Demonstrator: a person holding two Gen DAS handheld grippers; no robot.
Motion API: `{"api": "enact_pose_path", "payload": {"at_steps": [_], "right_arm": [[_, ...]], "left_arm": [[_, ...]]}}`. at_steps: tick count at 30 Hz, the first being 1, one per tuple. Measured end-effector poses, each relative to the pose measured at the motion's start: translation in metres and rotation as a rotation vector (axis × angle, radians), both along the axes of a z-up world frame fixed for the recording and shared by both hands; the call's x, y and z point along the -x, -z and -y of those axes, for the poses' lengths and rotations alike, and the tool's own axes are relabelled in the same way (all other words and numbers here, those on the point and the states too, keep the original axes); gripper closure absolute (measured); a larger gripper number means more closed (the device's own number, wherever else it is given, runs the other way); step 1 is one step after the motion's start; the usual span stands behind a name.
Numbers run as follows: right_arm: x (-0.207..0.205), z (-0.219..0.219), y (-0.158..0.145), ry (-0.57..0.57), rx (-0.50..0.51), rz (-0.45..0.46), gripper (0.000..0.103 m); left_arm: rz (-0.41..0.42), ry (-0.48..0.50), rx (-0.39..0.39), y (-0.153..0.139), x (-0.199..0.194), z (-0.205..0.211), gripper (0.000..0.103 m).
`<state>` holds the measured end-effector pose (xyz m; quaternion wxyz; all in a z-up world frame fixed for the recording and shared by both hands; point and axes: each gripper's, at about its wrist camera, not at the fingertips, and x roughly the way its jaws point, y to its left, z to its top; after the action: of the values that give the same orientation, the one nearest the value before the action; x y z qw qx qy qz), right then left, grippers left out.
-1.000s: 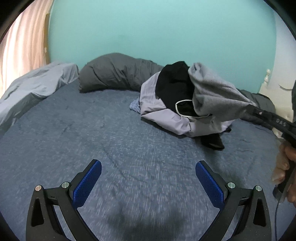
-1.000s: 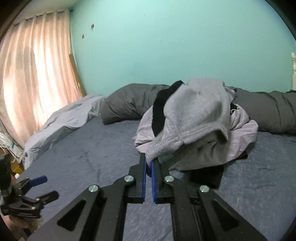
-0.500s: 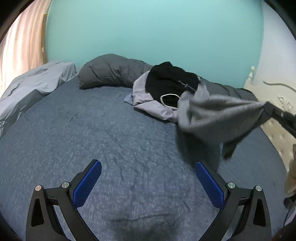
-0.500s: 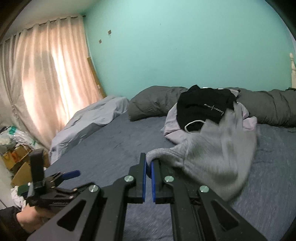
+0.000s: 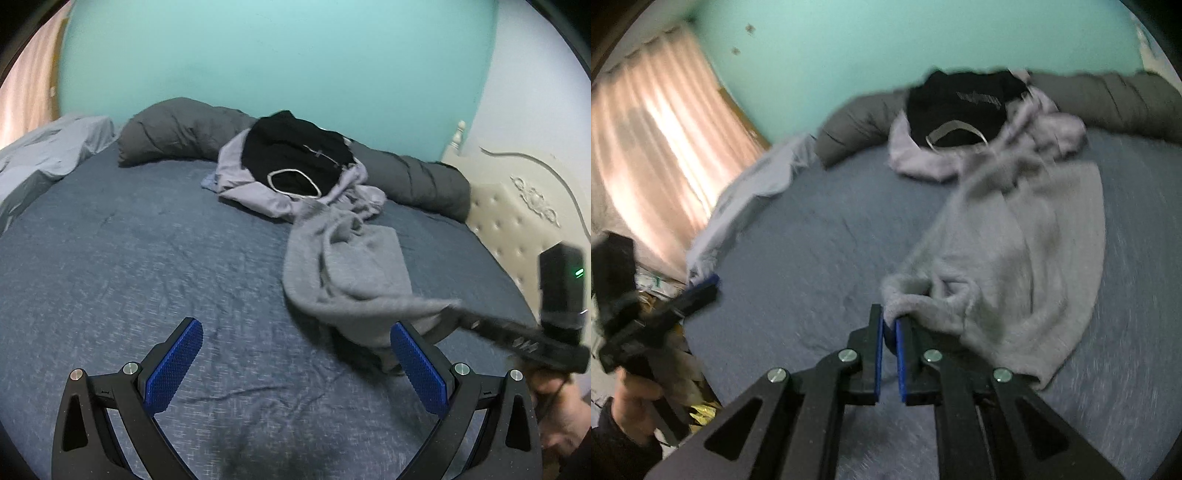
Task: Fold clothes
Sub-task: 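Pull the grey sweatshirt out of the pile and lay it flat, then lower the left gripper to the sweatshirt hem beside the right gripper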
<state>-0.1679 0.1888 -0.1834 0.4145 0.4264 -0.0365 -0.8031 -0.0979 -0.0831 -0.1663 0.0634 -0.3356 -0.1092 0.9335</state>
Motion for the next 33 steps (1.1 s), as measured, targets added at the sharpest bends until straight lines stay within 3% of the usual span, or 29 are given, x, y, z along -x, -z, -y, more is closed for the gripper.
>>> {"api": "enact_pose_path", "payload": {"at_steps": [5,9,15,25,33], "right_arm": [[-0.004,-0.026,0.032,0.022,-0.046,0.049,0.091],[0.003,-0.058,0.043,0.094,-0.027,0.074,0.076],[0.013,-0.092,0.059,0.185,-0.057,0.091,0.071],[0.013,-0.068,0.117,0.111,-0.237,0.15,0.064],[0.015,-0.056,0.138,0.122,-0.304,0.122,0.06]], "left_arm": [[0.01,0.036,-0.002,0.01,0.003,-0.007,0.0],[0.025,0.047,0.0,0.023,0.007,-0.007,0.0],[0.066,0.066,-0.017,0.049,0.016,-0.013,0.0],[0.099,0.09,0.001,0.079,0.023,-0.021,0.0],[0.13,0.093,0.043,0.1,0.03,-0.02,0.0]]}}
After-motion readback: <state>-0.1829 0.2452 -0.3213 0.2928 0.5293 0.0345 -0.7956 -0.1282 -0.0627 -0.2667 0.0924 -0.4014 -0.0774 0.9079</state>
